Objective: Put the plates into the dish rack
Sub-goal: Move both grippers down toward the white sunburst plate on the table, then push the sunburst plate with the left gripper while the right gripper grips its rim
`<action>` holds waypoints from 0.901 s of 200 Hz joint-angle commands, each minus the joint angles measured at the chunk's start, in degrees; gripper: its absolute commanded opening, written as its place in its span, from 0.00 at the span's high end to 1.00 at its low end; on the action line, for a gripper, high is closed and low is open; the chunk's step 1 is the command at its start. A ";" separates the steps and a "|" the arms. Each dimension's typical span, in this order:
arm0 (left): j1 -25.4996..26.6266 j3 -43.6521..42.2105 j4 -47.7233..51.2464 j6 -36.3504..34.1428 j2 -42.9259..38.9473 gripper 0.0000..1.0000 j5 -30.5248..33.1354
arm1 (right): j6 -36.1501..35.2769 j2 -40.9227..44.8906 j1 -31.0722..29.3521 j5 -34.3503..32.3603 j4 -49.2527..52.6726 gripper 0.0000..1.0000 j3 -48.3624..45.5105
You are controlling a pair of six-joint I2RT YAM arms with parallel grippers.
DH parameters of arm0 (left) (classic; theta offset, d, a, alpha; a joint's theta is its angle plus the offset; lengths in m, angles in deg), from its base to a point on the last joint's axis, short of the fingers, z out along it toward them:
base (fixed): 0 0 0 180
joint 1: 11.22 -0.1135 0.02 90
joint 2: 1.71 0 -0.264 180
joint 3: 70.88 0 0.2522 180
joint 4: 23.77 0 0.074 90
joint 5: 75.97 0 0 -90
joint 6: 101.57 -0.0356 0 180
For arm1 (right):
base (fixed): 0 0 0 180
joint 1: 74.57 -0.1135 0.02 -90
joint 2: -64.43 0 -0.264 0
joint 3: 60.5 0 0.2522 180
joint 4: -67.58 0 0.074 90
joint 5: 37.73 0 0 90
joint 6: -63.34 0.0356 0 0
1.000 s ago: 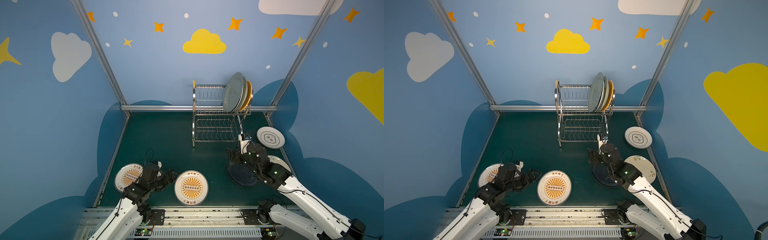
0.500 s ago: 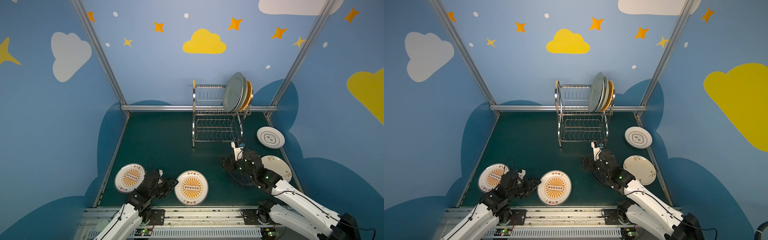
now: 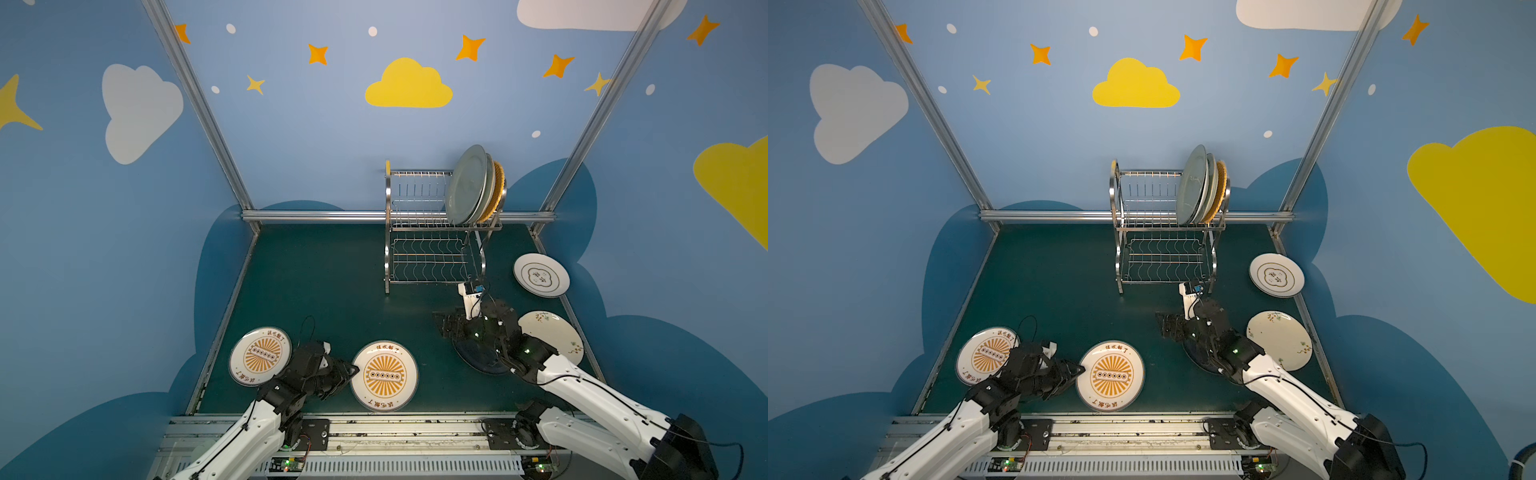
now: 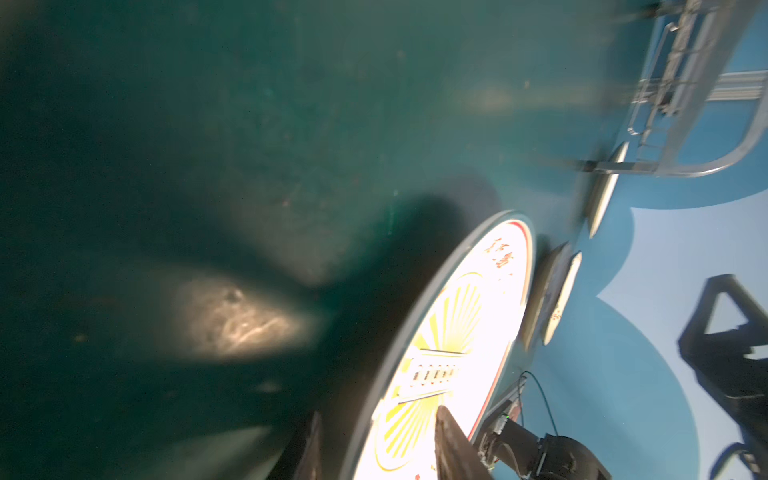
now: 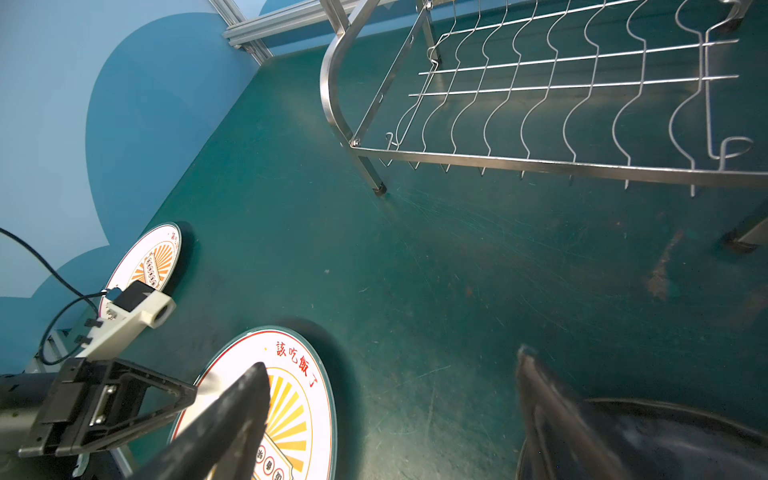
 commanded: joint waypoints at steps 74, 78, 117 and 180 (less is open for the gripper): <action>1.83 0.60 -2.90 -3.86 8.79 0.76 1.16 | 0.81 -1.44 -0.22 0.12 -0.65 0.10 0.35; 1.87 0.84 -3.08 -3.94 9.20 0.77 1.25 | 0.84 -1.48 -0.22 0.12 -0.68 0.10 0.36; 2.14 2.81 -7.68 -1.98 10.51 0.95 0.17 | 0.89 -1.36 -0.18 -0.47 0.11 0.10 0.66; 2.15 18.05 -12.39 1.73 17.30 0.96 -3.57 | 0.89 3.55 0.24 -4.92 4.75 0.10 2.01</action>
